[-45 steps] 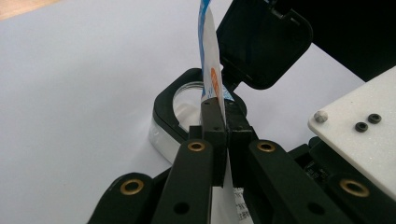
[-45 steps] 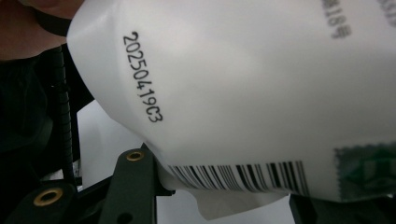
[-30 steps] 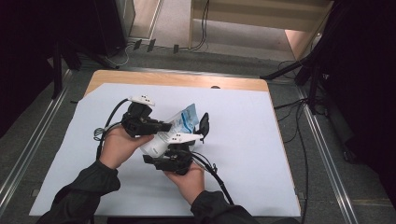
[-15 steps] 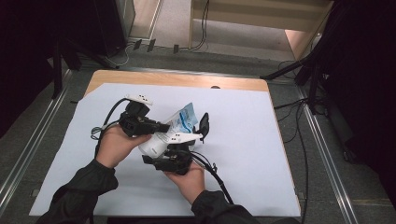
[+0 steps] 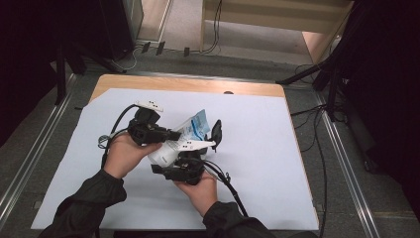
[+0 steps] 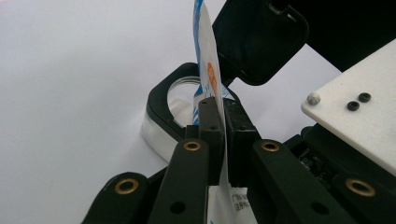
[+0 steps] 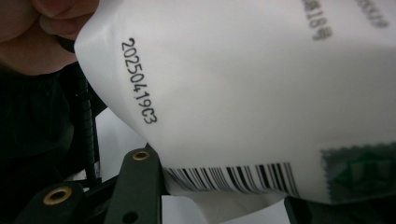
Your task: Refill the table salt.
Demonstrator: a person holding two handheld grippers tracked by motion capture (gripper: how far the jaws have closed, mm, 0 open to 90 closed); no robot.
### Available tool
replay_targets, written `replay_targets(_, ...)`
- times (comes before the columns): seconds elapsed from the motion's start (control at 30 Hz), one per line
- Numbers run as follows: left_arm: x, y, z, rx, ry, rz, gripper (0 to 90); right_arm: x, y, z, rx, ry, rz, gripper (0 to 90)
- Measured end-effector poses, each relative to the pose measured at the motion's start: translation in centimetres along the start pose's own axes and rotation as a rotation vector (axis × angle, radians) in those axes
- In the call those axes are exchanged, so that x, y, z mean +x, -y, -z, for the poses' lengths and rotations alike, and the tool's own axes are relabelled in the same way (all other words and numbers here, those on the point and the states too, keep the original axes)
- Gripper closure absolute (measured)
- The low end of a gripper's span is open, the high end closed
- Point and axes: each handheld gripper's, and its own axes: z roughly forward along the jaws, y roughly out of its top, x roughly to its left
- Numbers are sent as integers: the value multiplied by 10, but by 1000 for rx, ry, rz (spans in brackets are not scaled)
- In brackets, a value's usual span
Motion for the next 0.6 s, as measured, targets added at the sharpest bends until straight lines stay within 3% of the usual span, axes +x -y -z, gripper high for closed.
replay_targets(0.6,2,0,3,8,14,10,871,-3,1,1,-11,-30,-26,612)
